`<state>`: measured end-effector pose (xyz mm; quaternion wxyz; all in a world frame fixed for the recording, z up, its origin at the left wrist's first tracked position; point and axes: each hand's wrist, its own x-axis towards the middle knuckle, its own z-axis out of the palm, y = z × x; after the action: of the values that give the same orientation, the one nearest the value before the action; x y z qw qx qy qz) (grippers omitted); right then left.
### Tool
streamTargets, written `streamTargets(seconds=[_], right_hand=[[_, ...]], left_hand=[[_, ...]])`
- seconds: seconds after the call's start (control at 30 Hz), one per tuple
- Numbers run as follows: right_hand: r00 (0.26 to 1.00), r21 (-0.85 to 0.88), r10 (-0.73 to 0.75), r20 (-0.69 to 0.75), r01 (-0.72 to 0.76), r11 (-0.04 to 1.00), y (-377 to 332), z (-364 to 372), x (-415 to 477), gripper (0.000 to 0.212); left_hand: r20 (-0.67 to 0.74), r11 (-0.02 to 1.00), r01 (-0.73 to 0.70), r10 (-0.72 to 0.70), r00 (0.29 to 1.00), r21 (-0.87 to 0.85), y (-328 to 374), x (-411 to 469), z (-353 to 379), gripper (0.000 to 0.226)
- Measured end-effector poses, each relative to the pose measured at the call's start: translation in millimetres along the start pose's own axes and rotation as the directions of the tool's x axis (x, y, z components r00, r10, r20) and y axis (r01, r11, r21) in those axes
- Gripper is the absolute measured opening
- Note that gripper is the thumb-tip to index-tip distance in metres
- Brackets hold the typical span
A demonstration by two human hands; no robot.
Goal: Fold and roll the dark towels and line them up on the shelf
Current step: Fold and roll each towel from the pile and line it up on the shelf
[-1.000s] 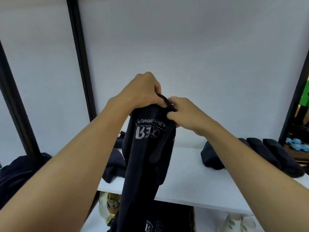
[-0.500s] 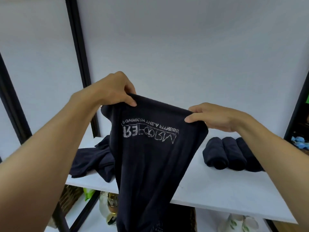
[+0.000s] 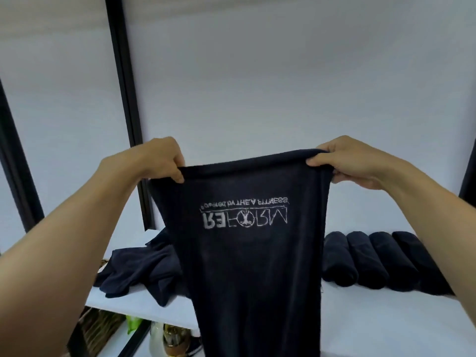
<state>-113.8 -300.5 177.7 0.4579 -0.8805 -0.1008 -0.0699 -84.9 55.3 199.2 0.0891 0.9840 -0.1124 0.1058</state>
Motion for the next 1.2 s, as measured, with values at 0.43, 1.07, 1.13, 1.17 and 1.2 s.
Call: streamTargets(seconds=[0.43,1.07,1.13,1.17,1.2], right_hand=[[0.760,0.333,-0.054,-0.647,0.347,0.877,-66,-100,121,0.019],[0.660,0.280,-0.247,-0.709,0.586,0.761,-127,-35,-86,0.014],[0.725,0.294,-0.195,-0.660,0.489,0.821,-111,-13,-118,0.013],[0.762,0.298,-0.166,-0.626,0.430,0.852,-99,-2,-132,0.013],[0.800,0.297,-0.134,-0.585,0.365,0.882,-85,10,-145,0.013]], left_hand=[[-0.509,0.399,-0.359,-0.380,0.773,-0.844,84,129,-54,0.026],[-0.856,0.554,-0.660,-0.232,0.462,-0.507,58,-52,-80,0.027],[-0.819,0.539,-0.639,-0.195,0.539,-0.548,42,-82,-55,0.023],[-0.799,0.540,-0.620,-0.185,0.572,-0.569,33,-95,-40,0.021],[-0.779,0.549,-0.598,-0.174,0.602,-0.584,23,-106,-22,0.018]])
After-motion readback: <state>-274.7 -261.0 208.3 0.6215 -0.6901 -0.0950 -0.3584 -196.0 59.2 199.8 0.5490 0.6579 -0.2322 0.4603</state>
